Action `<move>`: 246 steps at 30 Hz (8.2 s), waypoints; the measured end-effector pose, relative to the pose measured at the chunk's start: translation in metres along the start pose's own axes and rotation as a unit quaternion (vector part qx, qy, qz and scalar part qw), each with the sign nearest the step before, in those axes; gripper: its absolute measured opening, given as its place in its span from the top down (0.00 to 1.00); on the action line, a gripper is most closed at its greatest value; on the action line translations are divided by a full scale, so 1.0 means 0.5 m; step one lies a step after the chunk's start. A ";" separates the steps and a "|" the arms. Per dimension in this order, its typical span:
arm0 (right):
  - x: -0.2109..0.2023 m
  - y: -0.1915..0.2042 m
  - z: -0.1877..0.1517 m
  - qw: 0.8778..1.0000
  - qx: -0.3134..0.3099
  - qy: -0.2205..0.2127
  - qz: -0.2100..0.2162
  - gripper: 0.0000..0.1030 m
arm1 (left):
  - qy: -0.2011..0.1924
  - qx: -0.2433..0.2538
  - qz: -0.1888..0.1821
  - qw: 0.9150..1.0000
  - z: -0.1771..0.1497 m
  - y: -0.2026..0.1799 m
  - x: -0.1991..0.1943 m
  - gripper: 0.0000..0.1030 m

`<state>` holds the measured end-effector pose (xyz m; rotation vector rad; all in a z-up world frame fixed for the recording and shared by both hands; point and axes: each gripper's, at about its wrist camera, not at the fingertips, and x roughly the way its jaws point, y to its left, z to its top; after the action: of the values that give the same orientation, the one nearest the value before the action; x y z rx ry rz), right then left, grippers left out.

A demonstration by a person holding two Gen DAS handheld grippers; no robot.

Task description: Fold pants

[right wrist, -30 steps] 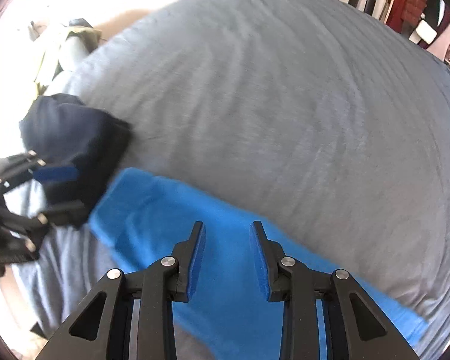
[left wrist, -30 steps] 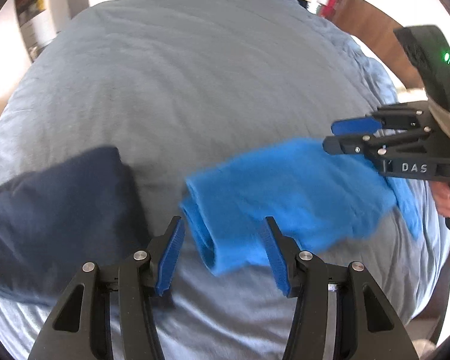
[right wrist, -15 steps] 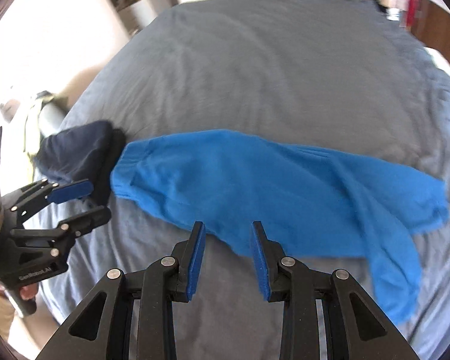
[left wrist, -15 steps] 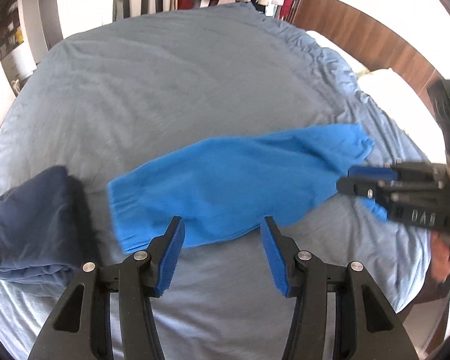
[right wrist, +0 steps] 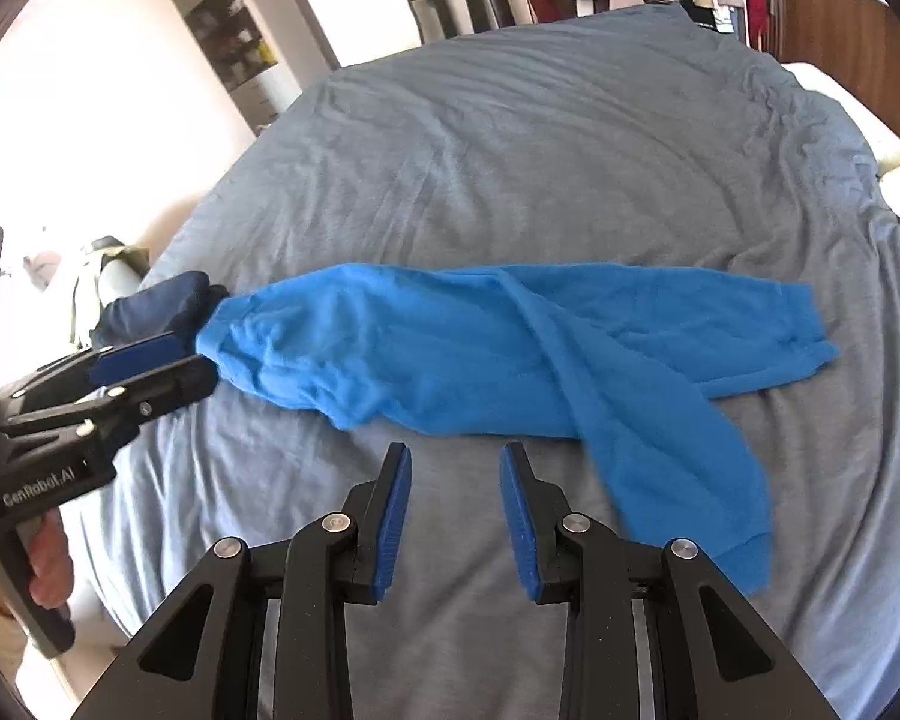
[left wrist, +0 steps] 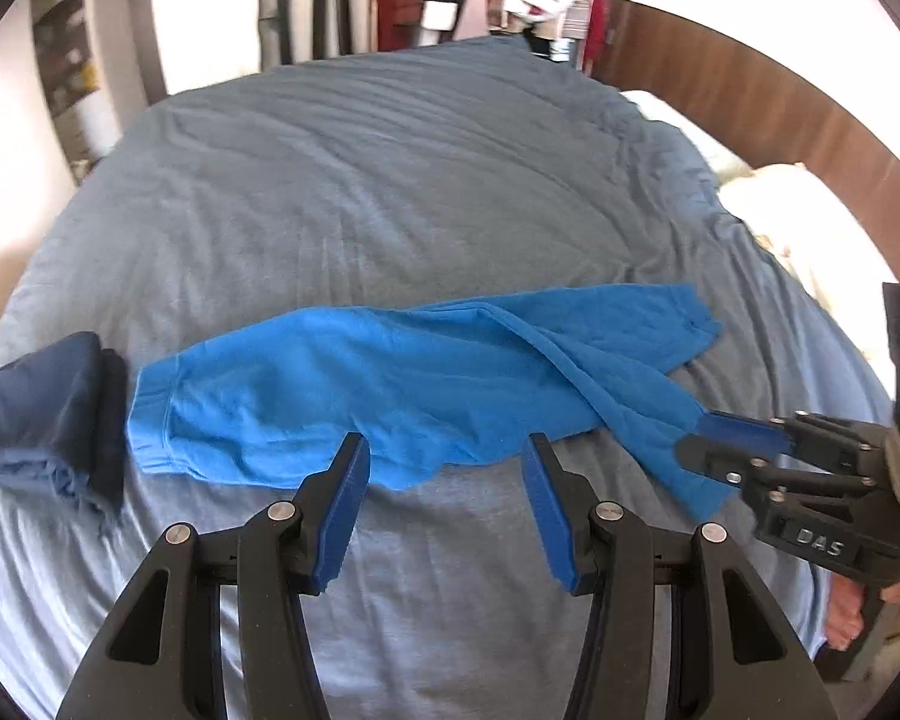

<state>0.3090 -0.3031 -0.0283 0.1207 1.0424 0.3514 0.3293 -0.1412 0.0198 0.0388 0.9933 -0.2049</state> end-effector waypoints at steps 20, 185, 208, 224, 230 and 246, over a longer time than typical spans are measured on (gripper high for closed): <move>-0.018 -0.082 -0.076 0.991 0.027 0.035 -0.129 0.51 | 0.053 0.036 -0.055 0.996 -0.026 -0.066 0.097 0.49; 0.180 -0.707 -0.033 0.854 0.518 -0.040 0.036 0.67 | 0.250 0.489 -0.262 0.794 0.342 -0.706 0.701 0.68; 0.109 -0.700 0.034 0.877 0.469 -0.101 0.040 0.83 | 0.214 0.423 -0.312 0.823 0.418 -0.700 0.628 0.87; 0.026 -0.805 -0.029 0.874 0.470 -0.097 -0.077 0.84 | 0.223 0.461 -0.322 0.796 0.341 -0.898 0.663 0.87; 0.053 -0.818 -0.043 0.872 0.477 -0.082 -0.077 0.84 | 0.232 0.452 -0.313 0.803 0.326 -0.888 0.682 0.87; -0.086 -0.654 0.088 0.916 0.369 -0.132 -0.087 0.83 | 0.131 0.442 -0.372 0.805 0.458 -0.700 0.455 0.87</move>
<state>0.4020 -0.6216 -0.0567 0.7299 0.8629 -0.2349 0.5728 -0.5481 -0.0239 0.5501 1.0698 -1.4214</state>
